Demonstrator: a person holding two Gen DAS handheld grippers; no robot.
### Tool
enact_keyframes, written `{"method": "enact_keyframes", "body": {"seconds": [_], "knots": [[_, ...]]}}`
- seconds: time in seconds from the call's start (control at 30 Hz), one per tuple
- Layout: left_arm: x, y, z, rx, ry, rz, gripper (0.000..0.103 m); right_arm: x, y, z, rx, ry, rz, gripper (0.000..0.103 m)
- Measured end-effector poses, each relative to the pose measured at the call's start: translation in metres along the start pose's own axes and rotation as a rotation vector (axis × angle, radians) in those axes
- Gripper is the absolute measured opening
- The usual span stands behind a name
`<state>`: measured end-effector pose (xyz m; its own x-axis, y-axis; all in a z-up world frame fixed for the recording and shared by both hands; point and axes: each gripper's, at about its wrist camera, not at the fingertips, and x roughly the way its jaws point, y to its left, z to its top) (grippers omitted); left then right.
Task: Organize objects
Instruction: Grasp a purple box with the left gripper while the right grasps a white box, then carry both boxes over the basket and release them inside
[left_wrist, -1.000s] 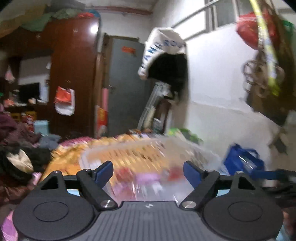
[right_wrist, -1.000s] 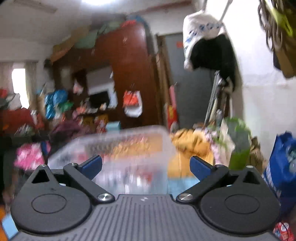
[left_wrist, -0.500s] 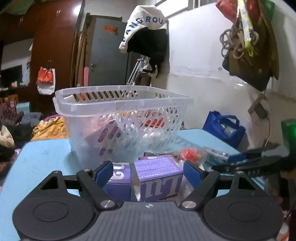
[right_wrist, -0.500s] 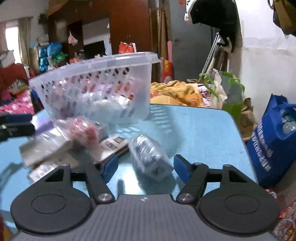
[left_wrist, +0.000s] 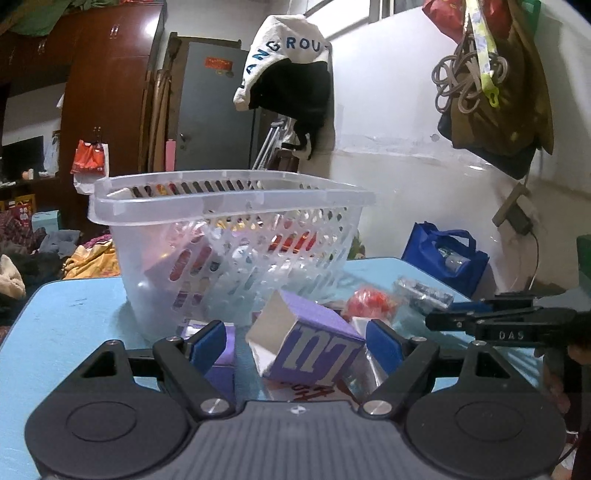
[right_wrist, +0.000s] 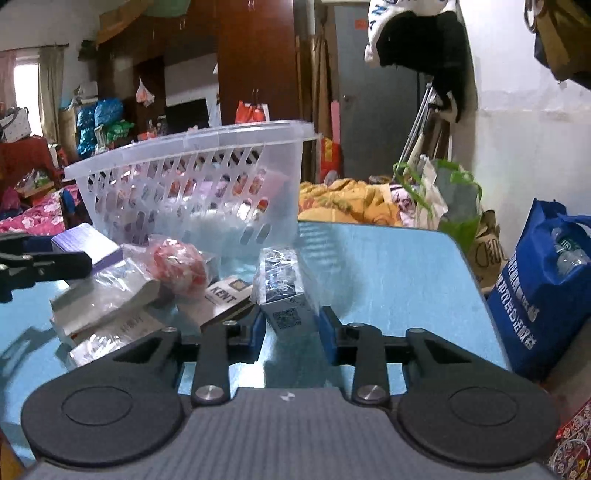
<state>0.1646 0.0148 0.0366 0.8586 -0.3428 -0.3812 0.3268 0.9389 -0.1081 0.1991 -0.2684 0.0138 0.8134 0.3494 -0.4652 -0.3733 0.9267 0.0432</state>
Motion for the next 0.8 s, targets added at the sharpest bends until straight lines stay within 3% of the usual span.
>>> {"method": "enact_keyframes", "body": {"seconds": [0.07,0.17,0.37,0.8], "knots": [[0.004,-0.001,0.000,-0.001,0.016,-0.011,0.083,-0.001,-0.002,0.000,0.014,-0.010,0.014,0.035],[0.007,-0.002,-0.003,0.008,0.036,-0.020,0.054,-0.003,-0.006,0.001,0.031,-0.025,0.031,0.035],[-0.003,-0.001,-0.005,0.008,-0.038,-0.013,0.053,-0.008,-0.008,0.000,0.043,-0.067,0.037,0.035],[-0.015,0.000,-0.006,0.012,-0.112,-0.014,0.053,-0.016,-0.007,-0.002,0.043,-0.137,0.044,0.035]]}}
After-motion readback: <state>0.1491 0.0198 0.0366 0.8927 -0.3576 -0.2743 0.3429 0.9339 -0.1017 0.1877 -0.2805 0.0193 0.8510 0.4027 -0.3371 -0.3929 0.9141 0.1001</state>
